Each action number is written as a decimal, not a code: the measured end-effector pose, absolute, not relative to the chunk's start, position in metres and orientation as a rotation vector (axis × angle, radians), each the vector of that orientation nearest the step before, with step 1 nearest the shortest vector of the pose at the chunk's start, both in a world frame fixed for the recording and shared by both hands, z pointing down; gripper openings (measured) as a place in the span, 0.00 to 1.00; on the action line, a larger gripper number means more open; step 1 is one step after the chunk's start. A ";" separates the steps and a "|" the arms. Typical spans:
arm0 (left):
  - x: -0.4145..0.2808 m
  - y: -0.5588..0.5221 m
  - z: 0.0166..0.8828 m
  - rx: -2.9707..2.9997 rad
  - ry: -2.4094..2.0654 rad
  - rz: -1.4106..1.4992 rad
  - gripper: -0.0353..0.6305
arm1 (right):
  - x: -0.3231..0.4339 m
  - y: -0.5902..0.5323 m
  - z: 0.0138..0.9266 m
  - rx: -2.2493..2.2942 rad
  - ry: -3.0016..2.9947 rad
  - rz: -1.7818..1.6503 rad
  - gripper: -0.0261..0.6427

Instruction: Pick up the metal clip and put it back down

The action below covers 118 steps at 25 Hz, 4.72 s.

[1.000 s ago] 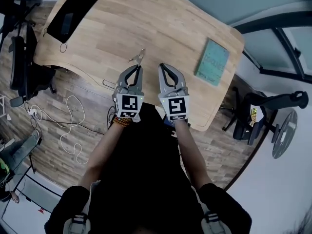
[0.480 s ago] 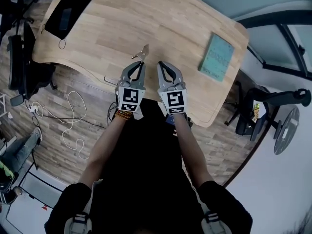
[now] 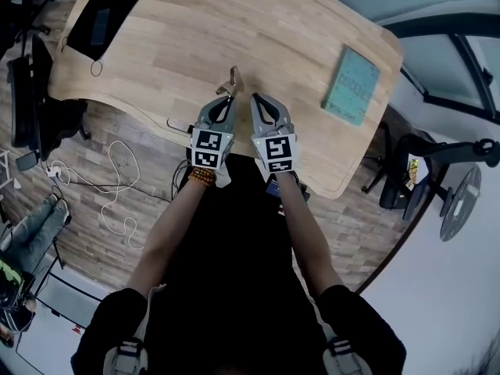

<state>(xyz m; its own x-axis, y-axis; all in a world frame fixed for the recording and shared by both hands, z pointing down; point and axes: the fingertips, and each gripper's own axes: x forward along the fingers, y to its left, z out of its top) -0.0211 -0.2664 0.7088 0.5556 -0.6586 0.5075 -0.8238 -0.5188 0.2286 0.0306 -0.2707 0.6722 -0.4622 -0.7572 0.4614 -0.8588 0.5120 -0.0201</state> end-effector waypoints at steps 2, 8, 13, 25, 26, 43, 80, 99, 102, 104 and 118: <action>-0.022 -0.265 0.717 2.270 -1.167 0.456 0.07 | 0.030 -0.270 0.678 1.329 -2.351 0.369 0.08; -0.031 -0.268 0.740 2.052 -1.116 0.288 0.07 | 0.026 -0.271 0.688 1.305 -2.344 0.398 0.08; -0.033 -0.275 0.747 1.985 -1.091 0.219 0.07 | 0.028 -0.277 0.691 1.310 -2.330 0.409 0.08; -0.041 -0.280 0.781 1.864 -1.098 0.248 0.18 | 0.016 -0.282 0.701 1.297 -2.317 0.442 0.08; -0.042 -0.280 0.783 1.862 -1.101 0.265 0.20 | 0.015 -0.283 0.703 1.296 -2.316 0.446 0.08; -0.047 -0.250 0.762 2.145 -1.026 0.656 0.33 | 0.037 -0.289 0.678 1.331 -2.333 0.402 0.08; 0.020 -0.312 0.487 2.762 -1.433 0.355 0.36 | 0.062 -0.286 0.485 1.445 -2.630 -0.021 0.08; 0.017 -0.288 0.422 2.852 -1.606 0.198 0.06 | 0.073 -0.266 0.412 1.789 -2.556 -0.138 0.07; 0.018 -0.285 0.419 2.859 -1.601 0.184 0.06 | 0.070 -0.263 0.411 1.785 -2.563 -0.120 0.07; 0.018 -0.284 0.418 2.856 -1.602 0.188 0.06 | 0.069 -0.262 0.411 1.779 -2.567 -0.119 0.07; 0.018 -0.261 0.424 2.855 -1.582 0.222 0.06 | 0.067 -0.249 0.414 1.773 -2.578 -0.080 0.07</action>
<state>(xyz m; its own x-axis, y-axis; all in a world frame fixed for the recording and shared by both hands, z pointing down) 0.0184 -0.2615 0.4242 0.5249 -0.8493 0.0555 -0.8318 -0.5257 -0.1784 0.0668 -0.2491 0.4140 -0.3584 -0.9334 -0.0193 -0.9328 0.3572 0.0486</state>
